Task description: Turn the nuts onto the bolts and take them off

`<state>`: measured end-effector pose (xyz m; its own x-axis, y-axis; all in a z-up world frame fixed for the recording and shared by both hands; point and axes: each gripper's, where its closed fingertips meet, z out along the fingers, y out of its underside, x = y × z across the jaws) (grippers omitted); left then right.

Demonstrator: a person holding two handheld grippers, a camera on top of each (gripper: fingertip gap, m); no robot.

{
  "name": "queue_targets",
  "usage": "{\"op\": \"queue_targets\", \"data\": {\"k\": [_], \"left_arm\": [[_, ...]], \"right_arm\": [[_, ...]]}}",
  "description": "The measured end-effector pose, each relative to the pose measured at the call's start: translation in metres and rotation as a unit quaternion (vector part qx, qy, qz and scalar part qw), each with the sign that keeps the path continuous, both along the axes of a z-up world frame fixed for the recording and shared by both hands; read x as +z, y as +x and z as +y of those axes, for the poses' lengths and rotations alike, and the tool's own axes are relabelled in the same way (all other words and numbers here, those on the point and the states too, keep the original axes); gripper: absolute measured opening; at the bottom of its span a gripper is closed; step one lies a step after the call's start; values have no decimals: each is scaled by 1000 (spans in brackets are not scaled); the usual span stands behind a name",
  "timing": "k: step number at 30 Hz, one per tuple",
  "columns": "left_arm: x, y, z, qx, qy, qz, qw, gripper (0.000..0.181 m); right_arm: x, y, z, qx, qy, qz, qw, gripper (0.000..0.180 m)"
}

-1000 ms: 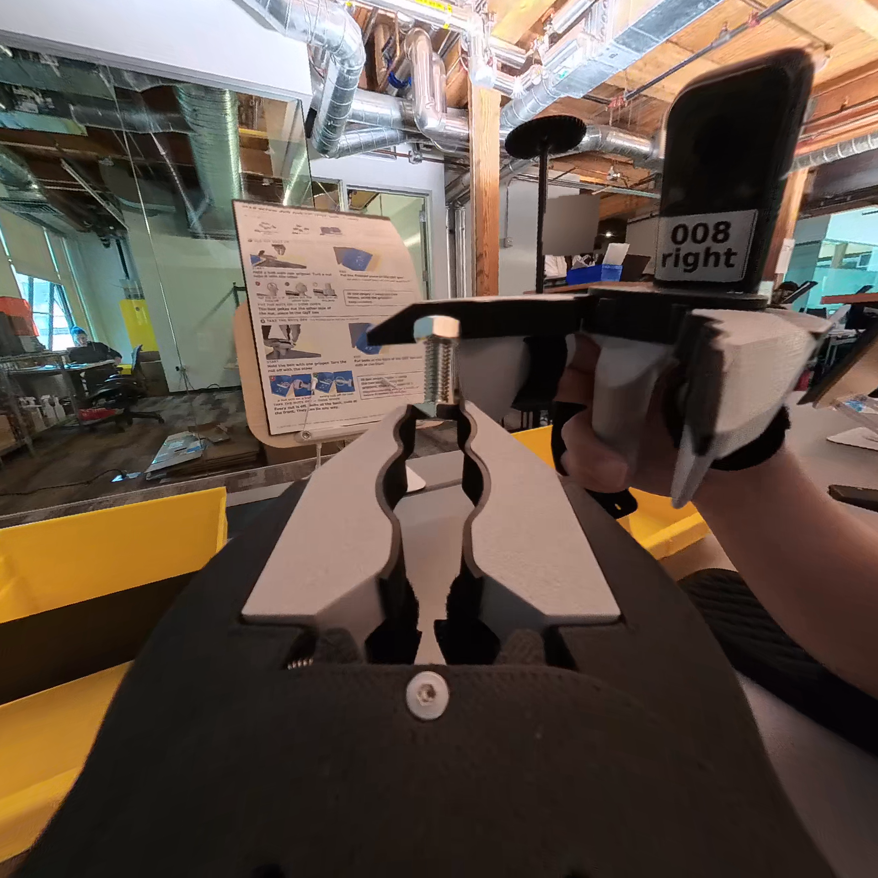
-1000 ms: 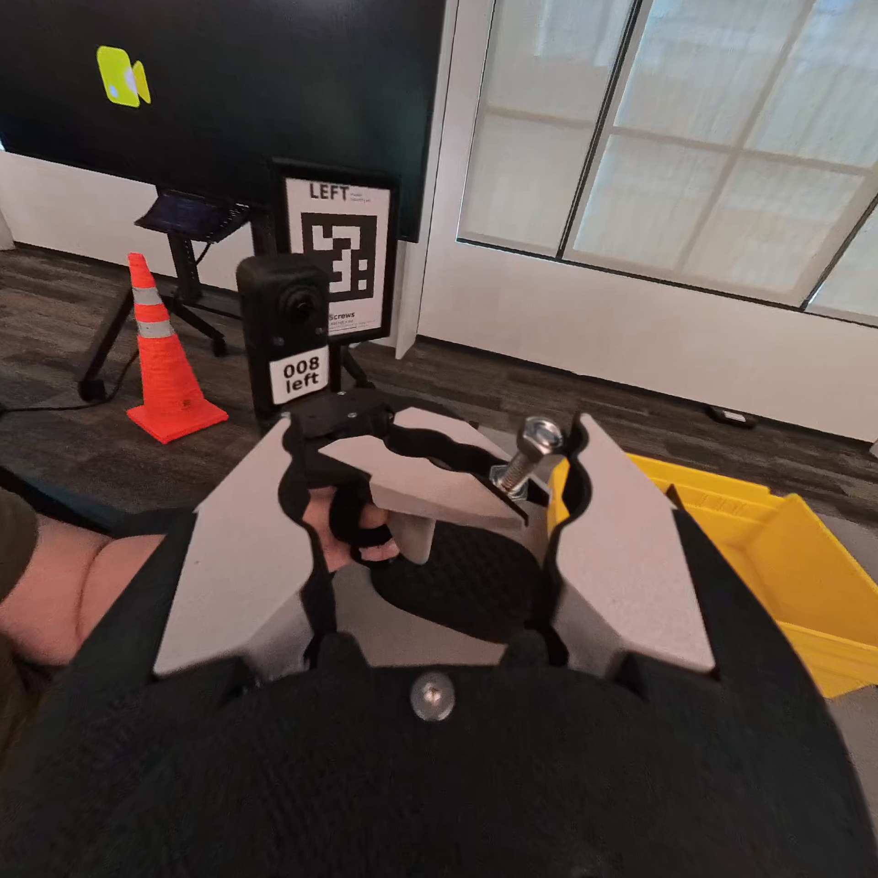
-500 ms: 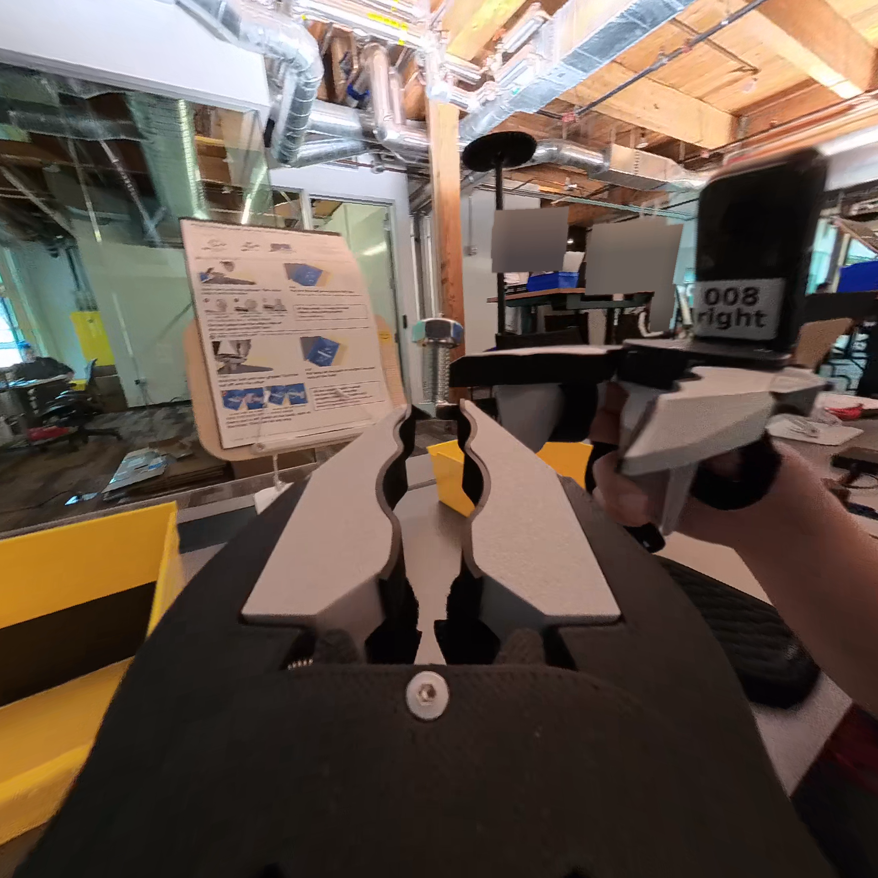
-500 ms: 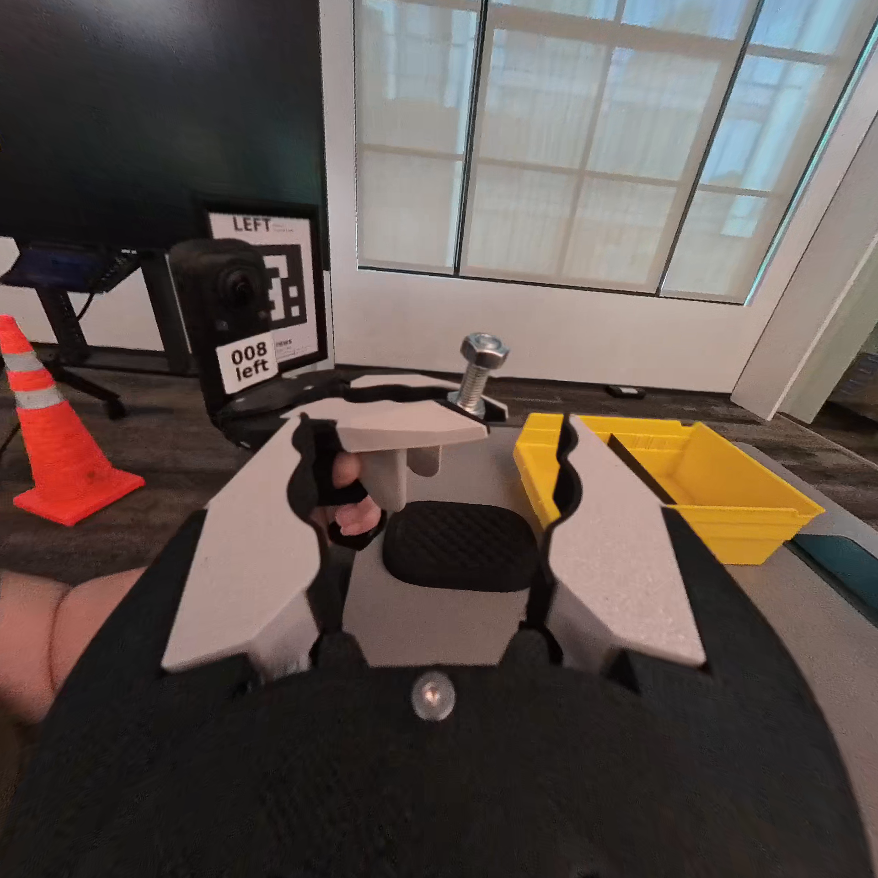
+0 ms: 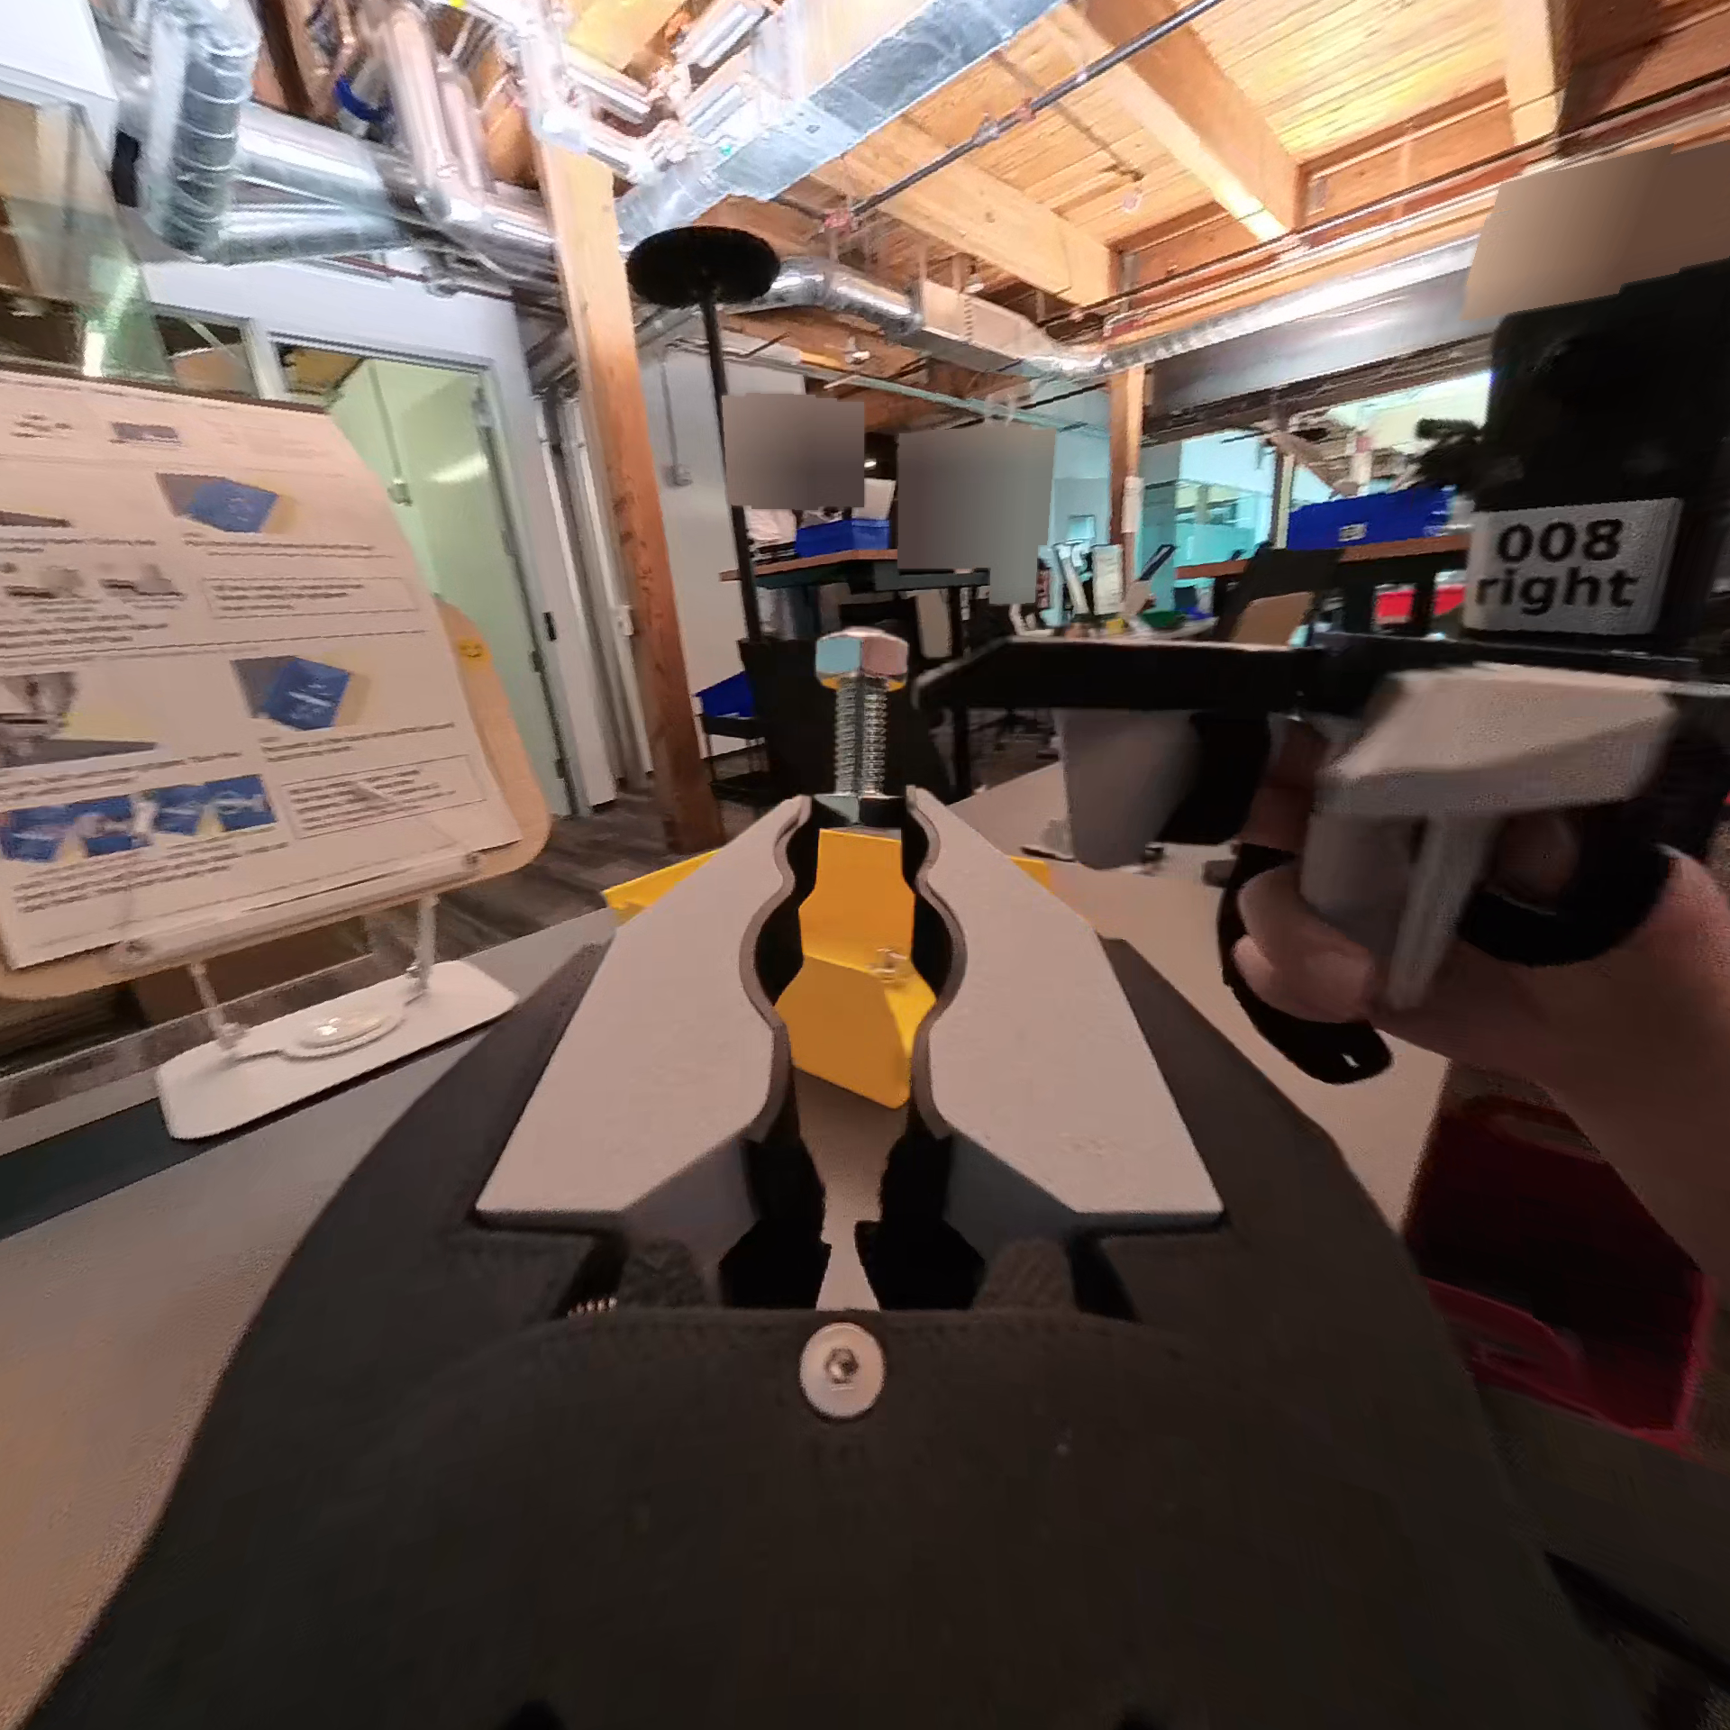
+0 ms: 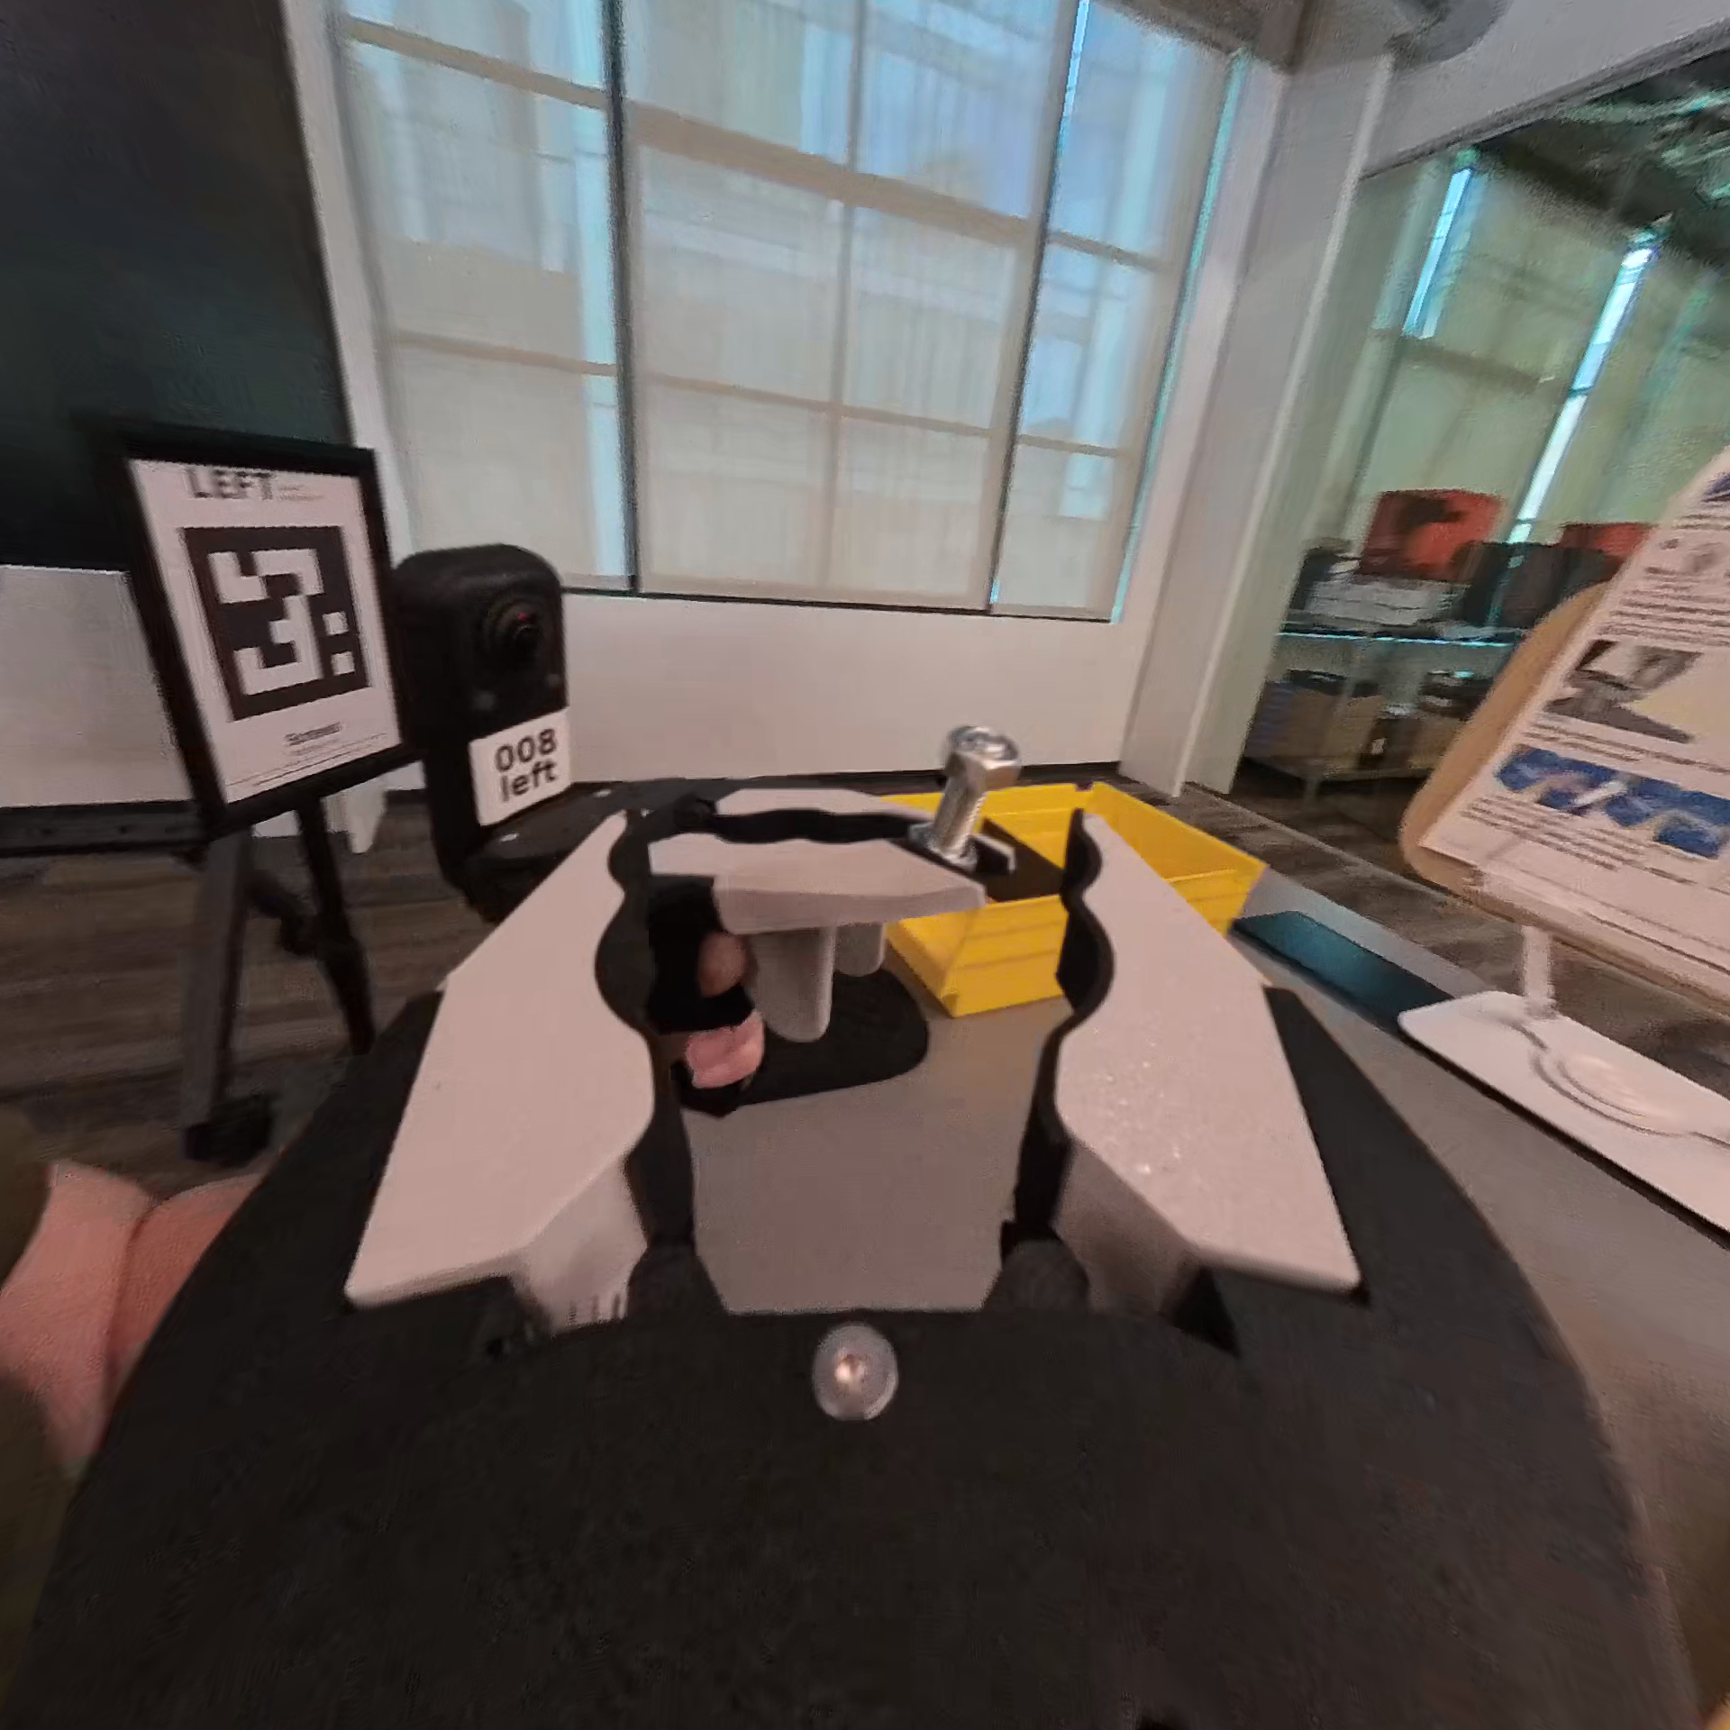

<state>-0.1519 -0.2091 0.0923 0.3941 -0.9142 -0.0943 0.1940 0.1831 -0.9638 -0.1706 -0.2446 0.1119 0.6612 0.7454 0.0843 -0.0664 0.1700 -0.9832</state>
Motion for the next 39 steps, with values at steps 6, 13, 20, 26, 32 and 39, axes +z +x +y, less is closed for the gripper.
{"op": "queue_targets", "data": {"k": [6,13,20,26,32,39], "left_arm": [[-10,27,-31,-80,13,17,997,16],[-9,31,-53,-188,0,9,982,16],[-5,20,-77,-262,3,-5,965,16],[-8,3,-53,-264,-12,-10,964,16],[-18,-7,-55,-300,-13,-10,954,16],[-29,-30,-27,-271,-28,-26,962,16]], "right_arm": [[4,-6,-15,-27,2,0,1000,95],[0,10,-38,-121,13,16,992,89],[-2,-5,-34,-139,0,20,990,88],[-14,-15,-41,-196,48,-56,978,79],[-22,-21,-9,-220,5,-13,975,92],[-32,-62,-8,-150,-24,-45,987,86]]}}
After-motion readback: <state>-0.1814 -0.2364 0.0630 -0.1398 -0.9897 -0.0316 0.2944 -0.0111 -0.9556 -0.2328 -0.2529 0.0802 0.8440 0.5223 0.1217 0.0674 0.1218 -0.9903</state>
